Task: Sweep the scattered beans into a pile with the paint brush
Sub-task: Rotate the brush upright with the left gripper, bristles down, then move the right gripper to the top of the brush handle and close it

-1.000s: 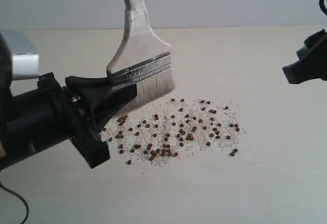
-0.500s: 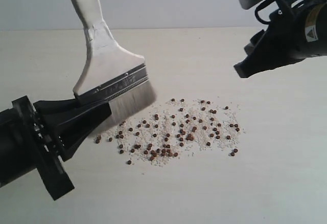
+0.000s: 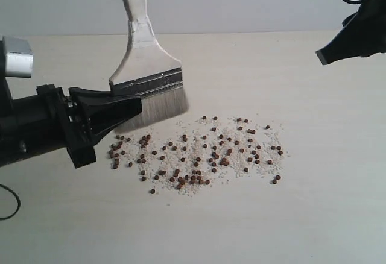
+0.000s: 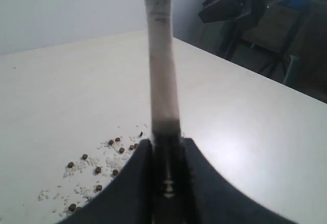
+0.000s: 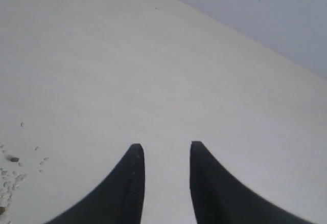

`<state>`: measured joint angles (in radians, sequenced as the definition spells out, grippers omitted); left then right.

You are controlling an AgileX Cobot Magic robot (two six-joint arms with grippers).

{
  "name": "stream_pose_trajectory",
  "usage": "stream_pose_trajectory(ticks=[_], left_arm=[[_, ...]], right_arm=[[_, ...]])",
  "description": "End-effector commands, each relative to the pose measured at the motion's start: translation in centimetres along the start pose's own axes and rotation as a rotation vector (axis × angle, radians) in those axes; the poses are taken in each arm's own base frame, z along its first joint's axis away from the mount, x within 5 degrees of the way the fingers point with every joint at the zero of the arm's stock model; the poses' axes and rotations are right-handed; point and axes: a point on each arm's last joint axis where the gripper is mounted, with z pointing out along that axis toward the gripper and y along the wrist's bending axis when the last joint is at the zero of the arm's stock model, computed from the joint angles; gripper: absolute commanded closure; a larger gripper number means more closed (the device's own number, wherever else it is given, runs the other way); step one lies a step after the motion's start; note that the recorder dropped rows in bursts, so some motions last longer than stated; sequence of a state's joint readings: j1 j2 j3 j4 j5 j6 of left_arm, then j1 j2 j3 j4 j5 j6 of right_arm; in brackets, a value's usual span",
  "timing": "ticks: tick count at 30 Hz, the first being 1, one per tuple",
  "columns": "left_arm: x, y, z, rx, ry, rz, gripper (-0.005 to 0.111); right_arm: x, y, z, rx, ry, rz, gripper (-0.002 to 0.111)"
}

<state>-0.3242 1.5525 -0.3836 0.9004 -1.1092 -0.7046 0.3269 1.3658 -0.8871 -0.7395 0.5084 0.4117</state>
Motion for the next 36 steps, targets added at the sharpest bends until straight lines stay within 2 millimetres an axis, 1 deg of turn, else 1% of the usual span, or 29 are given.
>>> stream_pose_trajectory(ticks=[1, 3, 6, 8, 10, 11, 13, 14, 15, 17, 18, 20, 22, 24, 25, 27, 32, 34, 36], left_arm=[[0.1, 1.6, -0.1, 0.068, -0.015, -0.056, 0.107], [0.5, 2.3, -0.3, 0.048, -0.004, -0.071, 0.107], [1.0, 2.9, -0.4, 0.052, 0.024, -0.077, 0.107], [1.1, 3.1, -0.3, 0.067, 0.041, -0.066, 0.107], [1.2, 3.2, -0.3, 0.074, 0.05, -0.061, 0.107], [1.3, 3.2, -0.3, 0.075, 0.051, -0.052, 0.107], [1.3, 3.2, -0.3, 0.079, 0.054, -0.036, 0.107], [1.2, 3.2, -0.3, 0.082, 0.055, -0.032, 0.107], [1.2, 3.2, -0.2, 0.092, 0.06, -0.023, 0.107], [1.3, 3.0, -0.2, 0.135, 0.091, 0.001, 0.107], [1.2, 2.9, -0.1, 0.153, 0.102, 0.014, 0.107], [1.3, 3.0, 0.1, 0.173, 0.119, 0.027, 0.107], [1.4, 3.2, 0.2, 0.182, 0.128, 0.031, 0.107], [1.6, 3.4, 0.5, 0.21, 0.15, 0.051, 0.107], [1.7, 3.5, 0.6, 0.226, 0.164, 0.06, 0.107], [2.0, 3.7, 0.8, 0.246, 0.185, 0.062, 0.107], [2.7, 4.3, 1.1, 0.239, 0.191, 0.047, 0.107], [2.7, 4.3, 1.1, 0.243, 0.193, 0.058, 0.107], [2.7, 4.3, 1.1, 0.243, 0.193, 0.06, 0.107]], right_arm=[[0.1, -0.8, 0.9, -0.007, 0.033, -0.051, 0.08], [0.5, -1.5, 1.6, -0.036, 0.084, -0.045, 0.082], [1.5, -1.9, 3.0, -0.167, 0.174, -0.06, 0.086], [2.1, -1.3, 3.8, -0.335, 0.228, -0.042, 0.088], [2.2, -0.1, 4.2, -0.556, 0.201, -0.042, 0.088], [2.0, 0.3, 4.3, -0.641, 0.163, -0.039, 0.088], [1.2, 1.6, 4.1, -0.832, 0.02, -0.004, 0.088], [0.7, 2.0, 4.0, -0.896, -0.045, 0.01, 0.088], [0.0, 2.5, 3.7, -0.977, -0.147, 0.029, 0.088], [-1.1, 3.1, 3.0, -1.087, -0.308, 0.059, 0.088], [-1.6, 3.4, 2.7, -1.151, -0.398, 0.061, 0.087], [-2.4, 3.7, 2.0, -1.244, -0.55, 0.058, 0.08], [-3.0, 4.1, 2.4, -1.229, -0.639, 0.074, 0.067], [-3.5, 4.8, 2.5, -1.23, -0.688, 0.085, 0.055], [-3.7, 5.2, 2.5, -1.234, -0.705, 0.085, 0.052], [-4.1, 6.0, 2.4, -1.241, -0.735, 0.082, 0.051], [-4.1, 8.9, 2.4, -1.286, -0.766, -0.031, 0.051], [-4.4, 9.5, 2.4, -1.301, -0.769, -0.044, 0.051], [-4.7, 9.6, 2.7, -1.306, -0.769, -0.044, 0.051]])
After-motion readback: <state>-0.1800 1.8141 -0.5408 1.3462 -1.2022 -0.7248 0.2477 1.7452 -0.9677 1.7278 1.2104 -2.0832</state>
